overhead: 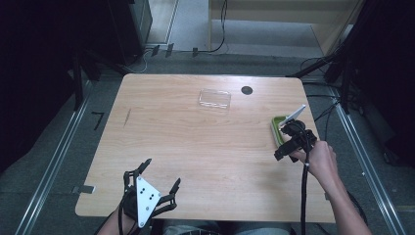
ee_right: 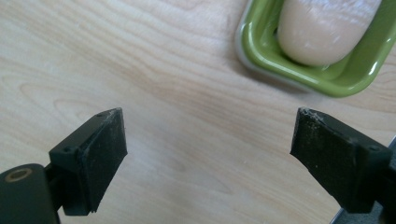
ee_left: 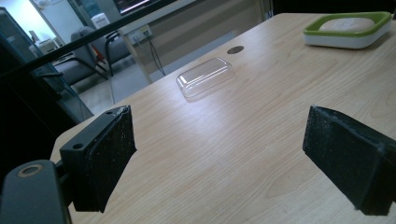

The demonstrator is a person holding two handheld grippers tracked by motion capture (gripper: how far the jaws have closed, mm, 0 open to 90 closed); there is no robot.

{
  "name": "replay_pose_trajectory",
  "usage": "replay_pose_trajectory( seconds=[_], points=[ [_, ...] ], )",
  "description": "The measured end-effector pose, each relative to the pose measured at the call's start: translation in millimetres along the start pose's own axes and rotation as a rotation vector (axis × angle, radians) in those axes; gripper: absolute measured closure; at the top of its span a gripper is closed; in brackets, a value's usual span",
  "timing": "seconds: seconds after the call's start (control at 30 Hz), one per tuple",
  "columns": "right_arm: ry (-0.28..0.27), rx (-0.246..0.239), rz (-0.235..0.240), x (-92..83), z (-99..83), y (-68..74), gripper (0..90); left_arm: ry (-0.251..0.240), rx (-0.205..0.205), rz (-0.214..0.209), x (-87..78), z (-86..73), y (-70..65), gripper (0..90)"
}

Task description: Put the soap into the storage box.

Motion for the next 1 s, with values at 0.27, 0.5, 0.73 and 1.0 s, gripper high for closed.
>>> replay_pose_trajectory(
  seconds=[0.27,0.5,0.73,1.0],
  points=[
    [0.008,-0.043,0.005,1.5,-19.5,12.3,10.6,0.002,-0.004,0.001,0.1,-0.1,0.0,9.9],
    [0.02,-0.054,0.004,4.8,-33.5,19.4,10.7,0.004,-0.001,0.002,0.1,0.0,-0.3,9.9],
    [0.035,-0.096,-0.004,10.3,-48.5,29.2,10.8,0.004,-0.001,0.0,0.1,0.1,-0.2,9.9],
    [0.06,-0.121,-0.011,18.1,-68.1,36.8,11.2,0.003,-0.001,0.002,0.3,0.3,-0.6,9.9]
  ],
)
Point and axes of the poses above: each handheld gripper's, and its own axes: x roughly forward along the jaws, z roughly out of its top, y roughly to its left, the point moved 6 cm from there along x, roughly forward along the jaws, and after that the axes turned 4 degrees about -y, right-handed, at the moved point
